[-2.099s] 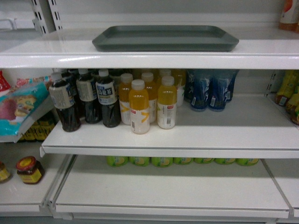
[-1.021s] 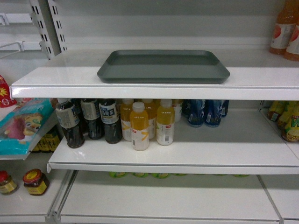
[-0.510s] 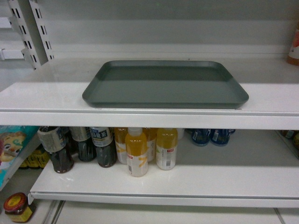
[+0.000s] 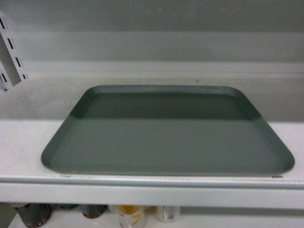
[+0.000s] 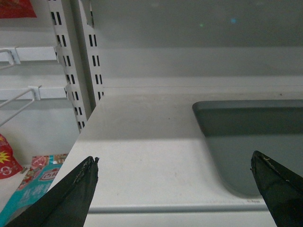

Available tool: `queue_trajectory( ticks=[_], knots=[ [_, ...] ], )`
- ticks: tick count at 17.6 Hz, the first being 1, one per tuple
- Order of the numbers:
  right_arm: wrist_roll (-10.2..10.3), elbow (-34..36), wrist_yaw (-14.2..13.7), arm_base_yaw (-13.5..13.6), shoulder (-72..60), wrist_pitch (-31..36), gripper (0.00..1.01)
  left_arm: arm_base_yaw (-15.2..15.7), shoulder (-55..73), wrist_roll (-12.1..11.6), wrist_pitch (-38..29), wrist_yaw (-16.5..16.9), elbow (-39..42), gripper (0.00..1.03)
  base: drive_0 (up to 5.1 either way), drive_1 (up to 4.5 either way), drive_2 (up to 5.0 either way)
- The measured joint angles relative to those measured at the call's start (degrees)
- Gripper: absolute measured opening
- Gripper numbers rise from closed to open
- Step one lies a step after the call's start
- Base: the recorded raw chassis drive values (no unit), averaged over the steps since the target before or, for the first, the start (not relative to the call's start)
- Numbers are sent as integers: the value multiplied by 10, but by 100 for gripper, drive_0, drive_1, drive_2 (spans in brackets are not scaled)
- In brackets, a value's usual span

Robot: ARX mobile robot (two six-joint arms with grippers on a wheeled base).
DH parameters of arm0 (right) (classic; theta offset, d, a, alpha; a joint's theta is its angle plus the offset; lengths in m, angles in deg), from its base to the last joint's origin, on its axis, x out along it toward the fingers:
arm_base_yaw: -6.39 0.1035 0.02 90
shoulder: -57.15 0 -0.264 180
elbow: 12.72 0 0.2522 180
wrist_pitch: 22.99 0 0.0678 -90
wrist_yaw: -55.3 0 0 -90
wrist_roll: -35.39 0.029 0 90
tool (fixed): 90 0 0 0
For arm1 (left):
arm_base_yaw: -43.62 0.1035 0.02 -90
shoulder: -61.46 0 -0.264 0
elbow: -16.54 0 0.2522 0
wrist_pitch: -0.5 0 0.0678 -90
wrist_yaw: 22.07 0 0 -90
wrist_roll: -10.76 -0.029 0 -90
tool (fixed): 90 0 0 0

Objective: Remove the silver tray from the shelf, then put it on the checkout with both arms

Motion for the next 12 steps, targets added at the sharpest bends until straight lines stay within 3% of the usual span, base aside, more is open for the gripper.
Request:
queue_trajectory(
  ticks=[3, 12],
  knots=[
    [0, 0, 0, 0, 0, 3, 98, 0, 0, 0, -1, 0, 0, 98, 8, 331, -315],
    [0, 0, 0, 0, 0, 2, 98, 0, 0, 0, -1, 0, 0, 98, 0, 0, 0]
  ],
)
